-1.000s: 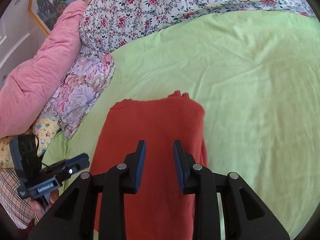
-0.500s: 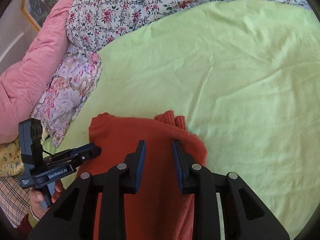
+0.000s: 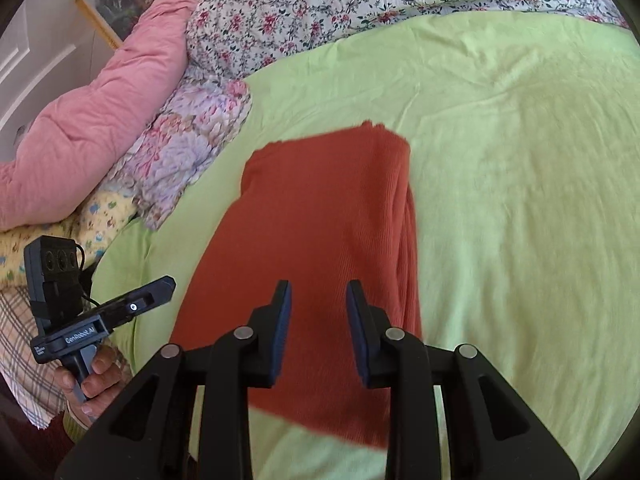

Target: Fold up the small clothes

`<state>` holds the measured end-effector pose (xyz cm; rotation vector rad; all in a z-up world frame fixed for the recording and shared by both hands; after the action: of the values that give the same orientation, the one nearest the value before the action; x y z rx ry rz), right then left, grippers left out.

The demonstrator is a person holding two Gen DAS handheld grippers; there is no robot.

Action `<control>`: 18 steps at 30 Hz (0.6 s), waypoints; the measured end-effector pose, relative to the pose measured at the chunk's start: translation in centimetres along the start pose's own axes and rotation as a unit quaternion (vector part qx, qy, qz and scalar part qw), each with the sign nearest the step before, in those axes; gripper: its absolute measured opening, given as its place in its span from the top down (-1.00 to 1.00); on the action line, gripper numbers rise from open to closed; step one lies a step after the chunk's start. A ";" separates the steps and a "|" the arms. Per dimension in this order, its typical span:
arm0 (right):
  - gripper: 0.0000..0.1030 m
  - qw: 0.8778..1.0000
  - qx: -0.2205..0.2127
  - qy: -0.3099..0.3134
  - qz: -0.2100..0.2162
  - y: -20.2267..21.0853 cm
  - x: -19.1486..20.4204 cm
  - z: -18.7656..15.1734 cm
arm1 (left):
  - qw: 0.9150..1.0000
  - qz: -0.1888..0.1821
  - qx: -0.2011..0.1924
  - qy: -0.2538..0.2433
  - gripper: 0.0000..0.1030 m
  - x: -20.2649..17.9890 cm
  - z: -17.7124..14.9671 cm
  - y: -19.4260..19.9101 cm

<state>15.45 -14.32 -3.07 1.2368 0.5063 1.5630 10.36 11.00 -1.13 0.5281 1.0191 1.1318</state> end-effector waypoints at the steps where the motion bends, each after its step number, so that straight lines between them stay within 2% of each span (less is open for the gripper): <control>1: 0.43 1.000 0.005 0.003 0.001 0.0 0.3 -0.9 | 1.000 0.003 0.005 -0.008 0.31 -0.4 -0.8 0.0; 4: 0.43 1.000 0.015 0.015 -0.023 0.1 0.5 -2.9 | 0.999 0.026 0.026 -0.021 0.31 -0.4 -2.4 -1.0; 7: 0.43 0.997 0.034 0.013 -0.073 -1.0 -0.7 -4.1 | 0.997 0.047 0.062 -0.029 0.31 0.1 -4.3 -2.9; 8: 0.43 0.995 0.039 0.015 -0.089 -1.5 -1.1 -4.4 | 0.995 0.069 0.066 -0.041 0.32 0.0 -5.0 -3.6; 10: 0.43 0.995 0.034 0.021 -0.092 -1.9 -1.5 -4.7 | 0.993 0.090 0.056 -0.056 0.27 -0.7 -5.5 -3.7; 14: 0.43 0.994 0.030 0.025 -0.099 -2.0 -1.6 -4.5 | 0.994 0.084 0.057 -0.046 0.20 -0.5 -5.5 -3.9; 18: 0.44 0.997 0.015 0.009 -0.074 -1.7 -2.2 -5.1 | 0.996 0.069 0.050 -0.041 0.21 0.2 -5.7 -3.7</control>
<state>11.53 -14.30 -7.40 1.1812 0.6210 1.4480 7.25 9.01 -6.83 0.7286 0.9825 1.1741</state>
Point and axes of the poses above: each gripper's, at about its wrist camera, not at the fingertips, and y roughly against the way its jaws point, x to its left, z to its top, the point moved 4 cm from there along -y, roughly the way its jaws point, and after that the axes turned 12 degrees about x, right-handed, at the moved point
